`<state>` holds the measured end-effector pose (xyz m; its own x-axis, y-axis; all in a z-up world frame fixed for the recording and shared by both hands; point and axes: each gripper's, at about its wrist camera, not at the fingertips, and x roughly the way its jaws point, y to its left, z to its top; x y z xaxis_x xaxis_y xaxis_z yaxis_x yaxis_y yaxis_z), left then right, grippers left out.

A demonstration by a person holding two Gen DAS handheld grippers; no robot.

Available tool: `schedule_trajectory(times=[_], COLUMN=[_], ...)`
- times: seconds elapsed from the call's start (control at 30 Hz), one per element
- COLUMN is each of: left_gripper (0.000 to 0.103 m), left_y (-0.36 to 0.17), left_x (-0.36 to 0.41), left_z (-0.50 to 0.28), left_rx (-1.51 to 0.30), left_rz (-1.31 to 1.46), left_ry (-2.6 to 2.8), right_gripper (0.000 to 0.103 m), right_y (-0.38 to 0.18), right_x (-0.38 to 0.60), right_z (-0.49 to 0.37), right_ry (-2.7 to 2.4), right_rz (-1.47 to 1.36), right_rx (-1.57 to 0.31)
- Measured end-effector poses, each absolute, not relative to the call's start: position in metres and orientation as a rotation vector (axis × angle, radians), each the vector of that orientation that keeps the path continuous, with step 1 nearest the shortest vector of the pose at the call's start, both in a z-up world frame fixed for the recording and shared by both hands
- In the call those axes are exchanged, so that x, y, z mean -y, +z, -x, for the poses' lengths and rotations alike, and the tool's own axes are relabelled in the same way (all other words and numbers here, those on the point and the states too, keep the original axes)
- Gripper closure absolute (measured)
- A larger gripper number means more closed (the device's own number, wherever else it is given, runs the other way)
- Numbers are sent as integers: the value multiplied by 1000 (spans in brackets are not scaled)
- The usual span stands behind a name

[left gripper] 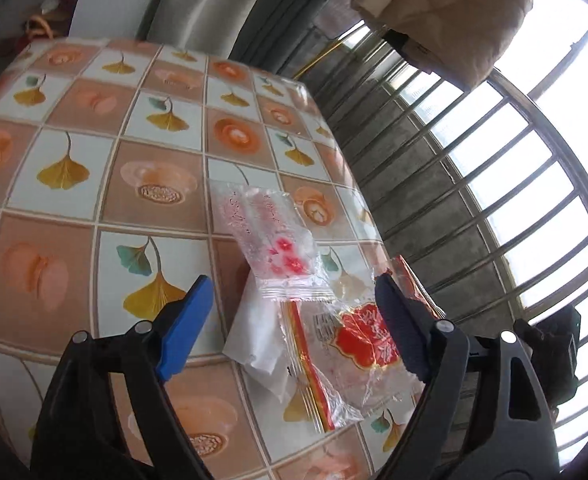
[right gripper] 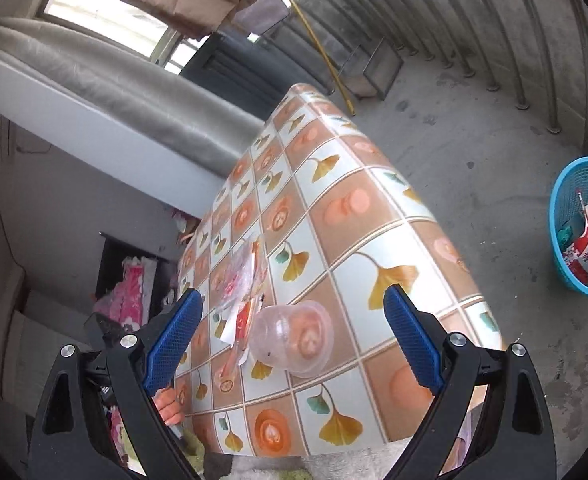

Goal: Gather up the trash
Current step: 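Move both tools back to the table toward the clear plastic bags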

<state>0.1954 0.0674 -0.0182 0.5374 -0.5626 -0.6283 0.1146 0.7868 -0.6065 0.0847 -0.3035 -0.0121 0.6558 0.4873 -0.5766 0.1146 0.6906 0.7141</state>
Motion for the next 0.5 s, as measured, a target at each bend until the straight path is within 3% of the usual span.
schedule_trajectory(times=[0.27, 0.5], left_gripper=[42, 62], left_y=[-49, -54], left_x=[-58, -45], left_z=[-229, -245], left_rx=[-992, -998], left_rz=[634, 525], left_ry=[-435, -373], right_gripper=[14, 14], right_y=[-22, -34], right_x=[260, 242], right_z=[-113, -128], right_ry=[278, 285], right_rz=[-760, -754], right_rx=[-935, -996])
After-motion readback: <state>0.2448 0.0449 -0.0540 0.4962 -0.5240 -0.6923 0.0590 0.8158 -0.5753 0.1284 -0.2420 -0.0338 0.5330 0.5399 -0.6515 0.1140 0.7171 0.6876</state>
